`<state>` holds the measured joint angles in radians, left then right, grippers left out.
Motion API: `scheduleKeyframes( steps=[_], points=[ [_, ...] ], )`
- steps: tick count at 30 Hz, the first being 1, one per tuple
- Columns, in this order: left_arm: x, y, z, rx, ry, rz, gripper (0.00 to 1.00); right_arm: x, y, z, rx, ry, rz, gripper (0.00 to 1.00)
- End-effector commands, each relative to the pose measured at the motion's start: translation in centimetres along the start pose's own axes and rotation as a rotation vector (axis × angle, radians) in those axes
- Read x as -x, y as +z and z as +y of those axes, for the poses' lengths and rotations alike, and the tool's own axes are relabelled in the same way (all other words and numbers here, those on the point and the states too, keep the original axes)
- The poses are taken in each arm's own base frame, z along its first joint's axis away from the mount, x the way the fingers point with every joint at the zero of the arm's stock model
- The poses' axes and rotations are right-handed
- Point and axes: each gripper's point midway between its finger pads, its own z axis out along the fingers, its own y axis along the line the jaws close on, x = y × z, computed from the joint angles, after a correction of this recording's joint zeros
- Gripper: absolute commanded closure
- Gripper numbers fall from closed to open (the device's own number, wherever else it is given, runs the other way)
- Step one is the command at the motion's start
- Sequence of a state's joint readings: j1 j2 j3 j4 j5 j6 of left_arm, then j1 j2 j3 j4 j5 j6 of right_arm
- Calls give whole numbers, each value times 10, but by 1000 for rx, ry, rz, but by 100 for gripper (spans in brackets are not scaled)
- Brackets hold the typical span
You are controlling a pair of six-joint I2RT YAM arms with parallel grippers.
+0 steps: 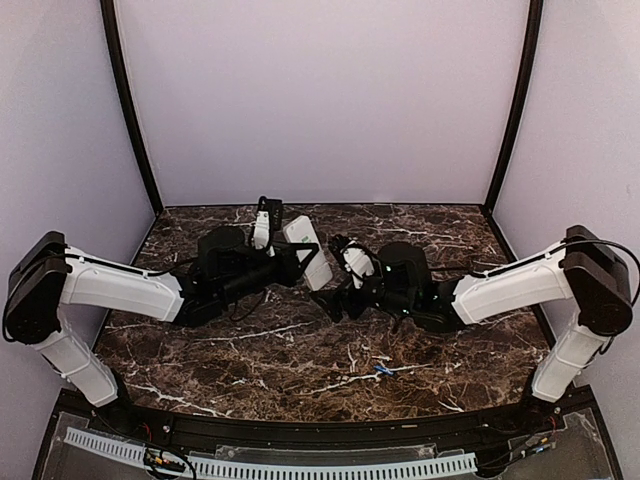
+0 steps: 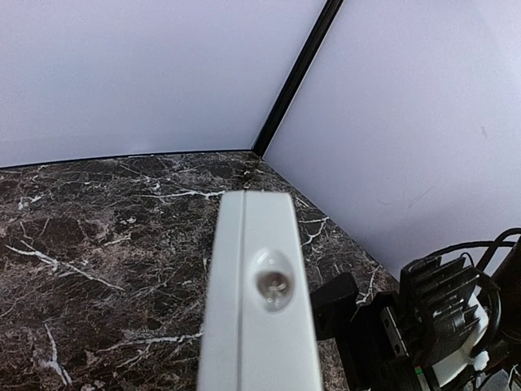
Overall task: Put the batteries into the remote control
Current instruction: Remove the battery cover from the remote control.
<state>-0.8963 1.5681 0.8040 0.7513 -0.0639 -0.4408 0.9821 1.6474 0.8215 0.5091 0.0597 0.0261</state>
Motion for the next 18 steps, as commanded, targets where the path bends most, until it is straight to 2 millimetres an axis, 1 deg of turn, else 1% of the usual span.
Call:
scheduleKeyframes(
  steps=[1,4,9,12,13,16,18],
  points=[
    [26,-5,-15,-40,-18,-50,100,24,8,-13,-79,-15,-60,3],
    [25,-4,-15,-39,-18,-47,100,28,9,-6,-38,-44,-75,7],
    [24,-3,-15,-40,-19,-48,100,27,18,2,7,-55,-48,17],
    [24,-3,-15,-44,-20,-46,100,28,18,7,31,-58,-53,21],
    [24,-3,-15,-44,-20,-45,100,29,18,8,35,-56,-55,23],
    [24,-4,-14,-41,-19,-46,100,29,19,9,42,-54,-51,39],
    [24,-4,-14,-39,-17,-47,100,28,18,10,52,-51,-47,46]
  ],
)
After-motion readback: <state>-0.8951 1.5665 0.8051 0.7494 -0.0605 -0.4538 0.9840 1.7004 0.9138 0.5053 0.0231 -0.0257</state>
